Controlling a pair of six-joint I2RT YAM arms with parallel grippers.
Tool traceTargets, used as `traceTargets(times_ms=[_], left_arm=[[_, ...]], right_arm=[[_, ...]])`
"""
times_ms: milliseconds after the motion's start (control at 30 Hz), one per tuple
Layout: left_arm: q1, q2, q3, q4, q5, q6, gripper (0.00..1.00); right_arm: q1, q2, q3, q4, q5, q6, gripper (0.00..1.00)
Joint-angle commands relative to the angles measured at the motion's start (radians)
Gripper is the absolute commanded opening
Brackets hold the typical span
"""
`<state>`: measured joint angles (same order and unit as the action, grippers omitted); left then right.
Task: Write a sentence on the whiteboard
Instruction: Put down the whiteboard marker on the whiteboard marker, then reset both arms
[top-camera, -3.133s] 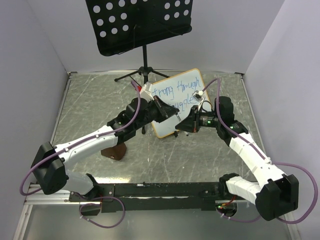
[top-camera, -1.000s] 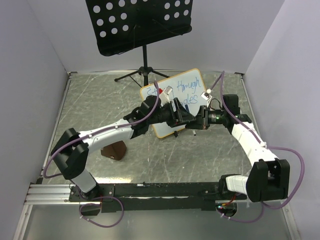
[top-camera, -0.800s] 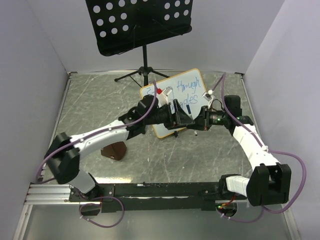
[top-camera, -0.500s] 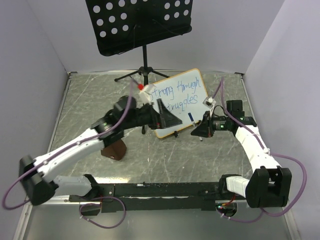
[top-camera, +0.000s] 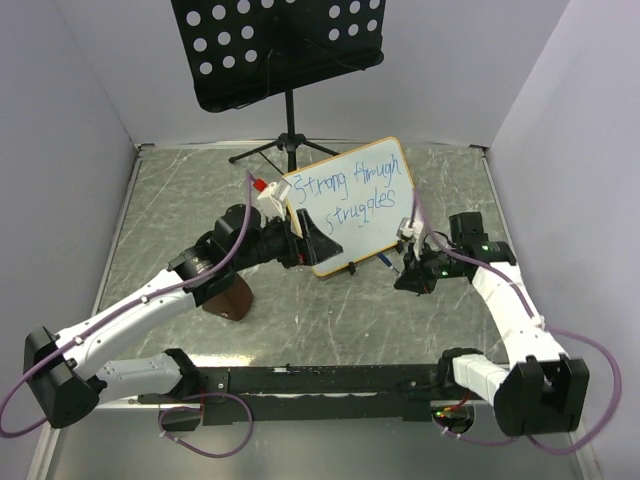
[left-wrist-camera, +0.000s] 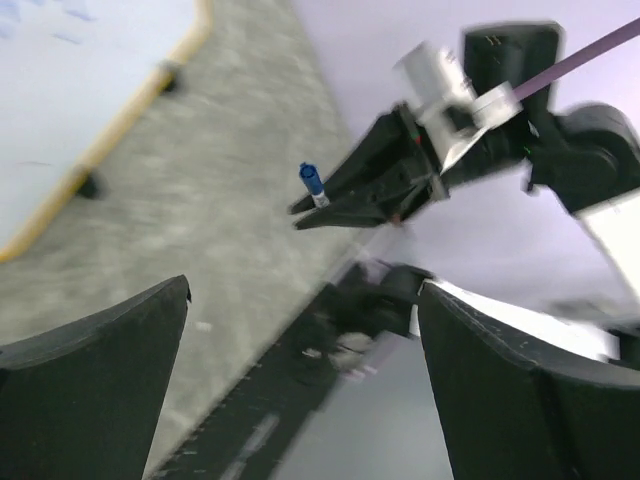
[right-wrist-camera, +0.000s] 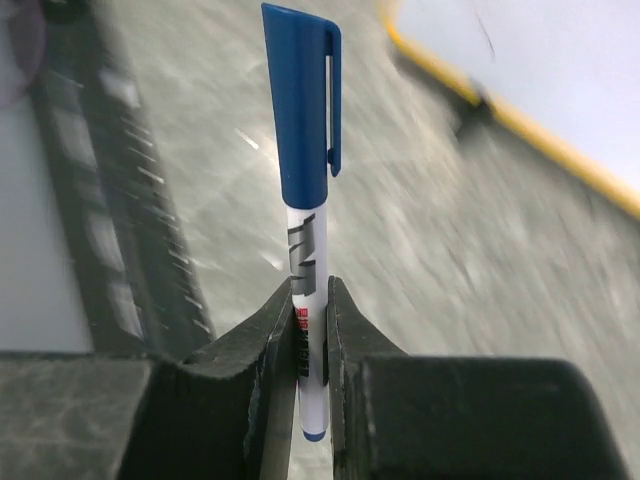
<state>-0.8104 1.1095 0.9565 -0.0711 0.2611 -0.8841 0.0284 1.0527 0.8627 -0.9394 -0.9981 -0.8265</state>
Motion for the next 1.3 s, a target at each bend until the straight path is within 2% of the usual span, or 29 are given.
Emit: traceTargets(times_ms=[0, 33, 100, 233, 367, 533, 567, 633, 733, 767, 833, 967, 1100, 1267], left_arm=[[-0.001, -0.039, 0.11, -0.206, -0.311, 0.163, 0.97], [0.0, -0.052, 0.091, -0.191, -0.333, 0.174, 0.97], [0.017, -0.098, 0.03, -0.119, -0.342, 0.169, 0.97], [0.059, -0.142, -0.018, -0.101, -0.341, 0.151, 0.97], [0.096, -0.168, -0.035, -0.111, -0.33, 0.155, 0.97], [0.1, -0.186, -0.024, -0.136, -0.345, 0.169, 0.97], [0.102, -0.192, -0.016, -0.145, -0.345, 0.172, 0.97], [0.106, -0.2, 0.001, -0.186, -0.35, 0.194, 0.97], [0.117, -0.229, 0.05, -0.258, -0.373, 0.229, 0.97], [0.132, -0.237, 0.069, -0.272, -0.381, 0.232, 0.97], [0.151, -0.25, 0.085, -0.292, -0.385, 0.246, 0.97], [0.204, -0.263, 0.157, -0.369, -0.414, 0.284, 0.96], [0.224, -0.267, 0.206, -0.394, -0.425, 0.316, 0.97], [0.229, -0.246, 0.231, -0.437, -0.424, 0.344, 0.97]], right_arm=[[0.013, 0.133, -0.057, 0.136, 0.485, 0.083, 0.04], [0.015, 0.148, -0.077, 0.146, 0.551, 0.086, 0.05], [0.015, 0.156, -0.1, 0.189, 0.593, 0.105, 0.05], [0.018, 0.216, -0.113, 0.238, 0.662, 0.144, 0.08], [0.018, 0.32, -0.116, 0.272, 0.697, 0.162, 0.19], [0.013, 0.355, -0.102, 0.271, 0.685, 0.187, 0.47], [0.007, 0.345, -0.096, 0.26, 0.685, 0.193, 0.61], [-0.011, 0.317, -0.056, 0.232, 0.667, 0.193, 0.69], [-0.094, 0.215, 0.062, 0.133, 0.585, 0.205, 0.82], [-0.122, 0.158, 0.099, 0.099, 0.554, 0.226, 0.91], [-0.179, 0.075, 0.179, 0.114, 0.5, 0.303, 1.0], [-0.183, -0.035, 0.248, 0.211, 0.608, 0.639, 1.0], [-0.183, -0.129, 0.282, 0.281, 0.74, 0.733, 1.0], [-0.183, -0.181, 0.288, 0.301, 0.812, 0.759, 1.0]])
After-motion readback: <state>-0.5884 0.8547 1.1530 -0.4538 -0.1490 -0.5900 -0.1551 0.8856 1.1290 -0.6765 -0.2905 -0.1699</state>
